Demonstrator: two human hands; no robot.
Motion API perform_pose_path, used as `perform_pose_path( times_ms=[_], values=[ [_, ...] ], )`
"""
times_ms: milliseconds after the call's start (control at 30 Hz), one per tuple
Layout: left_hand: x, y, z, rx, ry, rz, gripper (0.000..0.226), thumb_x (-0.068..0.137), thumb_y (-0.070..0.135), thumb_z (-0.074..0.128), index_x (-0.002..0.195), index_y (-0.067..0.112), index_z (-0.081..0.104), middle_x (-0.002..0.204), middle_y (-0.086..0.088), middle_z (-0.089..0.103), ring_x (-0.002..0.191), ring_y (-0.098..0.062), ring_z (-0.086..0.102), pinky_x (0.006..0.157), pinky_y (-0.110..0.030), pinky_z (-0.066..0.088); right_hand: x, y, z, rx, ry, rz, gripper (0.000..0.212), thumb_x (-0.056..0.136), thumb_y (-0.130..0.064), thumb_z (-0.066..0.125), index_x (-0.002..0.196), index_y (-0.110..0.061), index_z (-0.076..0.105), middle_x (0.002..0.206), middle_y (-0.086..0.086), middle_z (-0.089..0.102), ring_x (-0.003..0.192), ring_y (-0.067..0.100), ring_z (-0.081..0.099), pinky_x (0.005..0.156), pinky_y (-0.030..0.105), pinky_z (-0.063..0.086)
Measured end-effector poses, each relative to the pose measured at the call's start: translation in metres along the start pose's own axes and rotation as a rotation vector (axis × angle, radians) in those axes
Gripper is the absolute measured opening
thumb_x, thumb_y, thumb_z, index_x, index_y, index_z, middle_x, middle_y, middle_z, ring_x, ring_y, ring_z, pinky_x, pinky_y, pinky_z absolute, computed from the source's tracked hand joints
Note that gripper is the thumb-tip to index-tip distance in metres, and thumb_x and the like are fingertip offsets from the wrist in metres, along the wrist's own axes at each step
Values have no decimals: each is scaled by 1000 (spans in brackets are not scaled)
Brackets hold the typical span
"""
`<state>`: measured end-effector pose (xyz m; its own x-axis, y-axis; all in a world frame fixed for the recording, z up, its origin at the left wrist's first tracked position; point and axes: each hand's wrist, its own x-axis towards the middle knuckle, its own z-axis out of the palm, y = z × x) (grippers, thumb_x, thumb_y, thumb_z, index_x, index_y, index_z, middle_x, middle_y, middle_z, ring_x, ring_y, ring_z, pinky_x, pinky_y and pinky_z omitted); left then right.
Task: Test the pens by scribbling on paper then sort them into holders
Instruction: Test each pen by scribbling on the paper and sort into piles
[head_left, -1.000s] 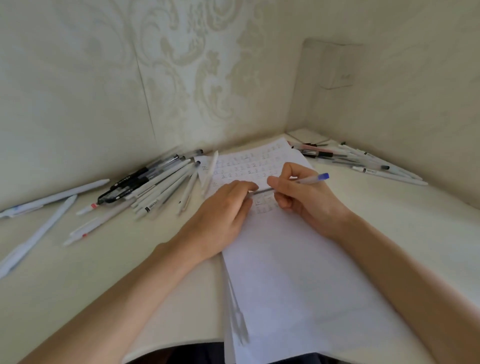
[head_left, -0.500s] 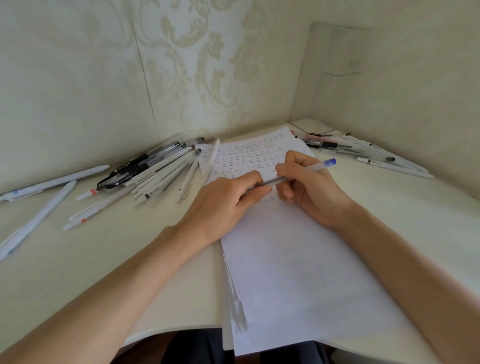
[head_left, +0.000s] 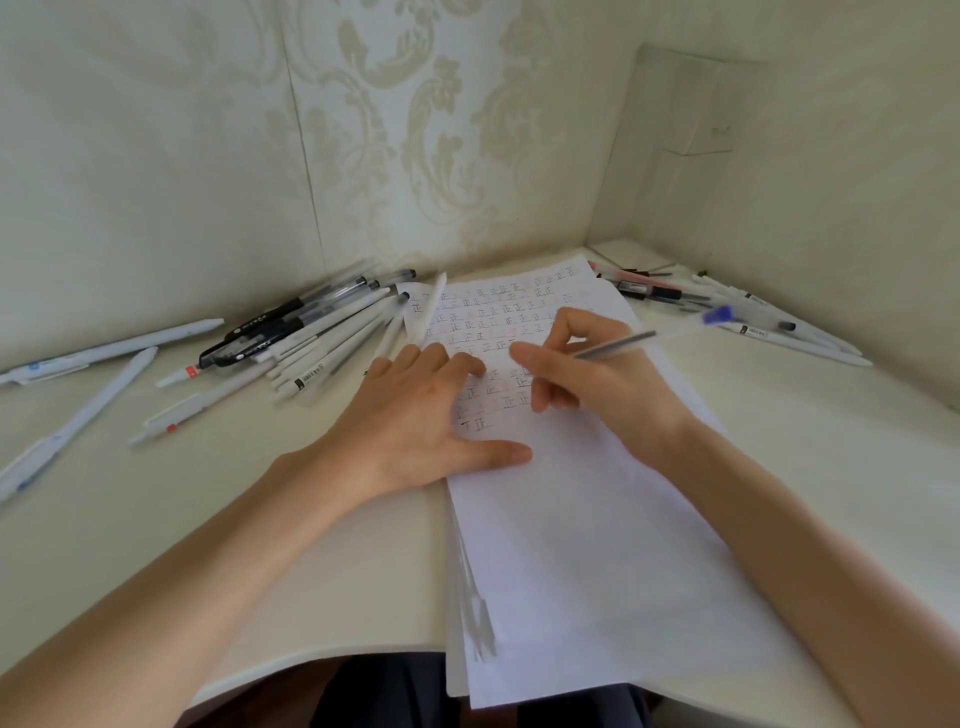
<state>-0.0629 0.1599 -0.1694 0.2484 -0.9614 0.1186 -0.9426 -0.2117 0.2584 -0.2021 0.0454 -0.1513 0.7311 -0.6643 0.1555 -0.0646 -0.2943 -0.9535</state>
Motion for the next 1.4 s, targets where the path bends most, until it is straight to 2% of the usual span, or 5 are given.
perform_pose_path(
  times_ms=[233,867,1067,1200,1400],
  values=[
    [-4,-2,7,23,78,-6,101,46,92,20,127,37,41,93,15,33,95,-9,37,79,-26,20,-2,8,31,-211,91,-8,35,83,-13,63,56,-13,40,53,5,40,51,12,36,50,26,29],
    [-3,-11,0,-165,-33,34,75,63,73,58,127,36,43,92,15,37,92,-8,35,84,-28,28,0,9,31,-312,79,8,34,85,-15,62,58,-12,42,49,5,44,42,7,36,47,23,32],
    [-2,-12,-1,-166,-36,40,83,58,78,52,128,35,43,94,15,37,93,-7,35,85,-28,29,-1,1,30,-227,99,17,69,79,-63,48,67,5,45,51,1,38,47,10,35,47,22,31],
    [-2,-11,-1,-181,-33,34,82,60,76,56,129,33,42,95,16,38,97,-8,38,88,-28,31,-2,5,27,-251,75,-27,32,89,-26,63,70,-8,44,48,-7,40,44,5,30,43,17,24],
    [-2,-10,0,-193,-17,17,85,60,73,62,130,28,41,98,15,38,96,-7,36,88,-28,30,-4,8,24,-360,33,-52,36,82,-9,63,59,-16,36,57,1,40,52,9,33,44,17,25]
  ],
)
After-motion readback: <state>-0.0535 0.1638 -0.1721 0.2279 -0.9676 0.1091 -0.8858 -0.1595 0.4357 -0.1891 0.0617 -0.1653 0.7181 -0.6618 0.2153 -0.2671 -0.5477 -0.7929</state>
